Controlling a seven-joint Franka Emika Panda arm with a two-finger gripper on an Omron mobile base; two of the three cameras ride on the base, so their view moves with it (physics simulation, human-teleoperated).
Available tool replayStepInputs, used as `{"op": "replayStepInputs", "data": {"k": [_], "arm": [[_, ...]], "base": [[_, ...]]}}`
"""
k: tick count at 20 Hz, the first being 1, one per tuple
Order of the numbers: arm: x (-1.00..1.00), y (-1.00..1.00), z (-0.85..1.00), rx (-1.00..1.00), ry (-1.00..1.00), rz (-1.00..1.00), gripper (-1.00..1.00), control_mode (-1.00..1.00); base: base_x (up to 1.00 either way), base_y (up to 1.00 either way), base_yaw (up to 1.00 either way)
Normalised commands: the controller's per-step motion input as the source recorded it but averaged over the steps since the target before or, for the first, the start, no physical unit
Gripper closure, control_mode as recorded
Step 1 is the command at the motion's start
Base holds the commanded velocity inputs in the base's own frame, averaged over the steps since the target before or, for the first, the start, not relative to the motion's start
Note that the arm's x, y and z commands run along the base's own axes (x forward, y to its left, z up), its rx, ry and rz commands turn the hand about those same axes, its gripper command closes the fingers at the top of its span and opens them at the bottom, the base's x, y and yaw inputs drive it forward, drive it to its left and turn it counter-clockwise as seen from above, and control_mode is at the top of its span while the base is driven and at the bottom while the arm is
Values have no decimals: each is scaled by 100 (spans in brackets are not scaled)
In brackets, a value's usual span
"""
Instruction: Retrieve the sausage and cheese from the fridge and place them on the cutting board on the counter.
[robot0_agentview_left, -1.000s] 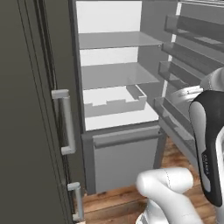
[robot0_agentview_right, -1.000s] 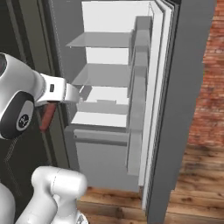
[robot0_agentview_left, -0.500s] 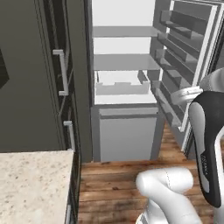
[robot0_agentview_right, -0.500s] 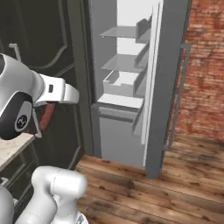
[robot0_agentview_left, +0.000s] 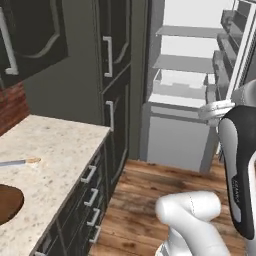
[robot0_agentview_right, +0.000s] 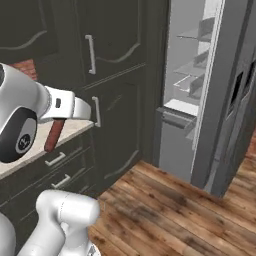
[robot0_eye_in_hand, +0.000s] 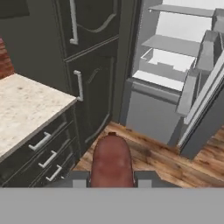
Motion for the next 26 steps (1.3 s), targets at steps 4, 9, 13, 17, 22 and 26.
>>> {"op": "replayStepInputs", "data": {"k": [4,9,13,17,22,26], "arm": [[0,0,0,0,0,0,100,100],[0,0,0,0,0,0,100,100],[0,0,0,0,0,0,100,100],[0,0,0,0,0,0,100,100],[0,0,0,0,0,0,100,100],[0,0,0,0,0,0,100,100]], "base": [[-78,-18,81],[-59,-11,87],[-36,-12,89],[1,-59,81],[33,-98,56],[35,-100,36]]}}
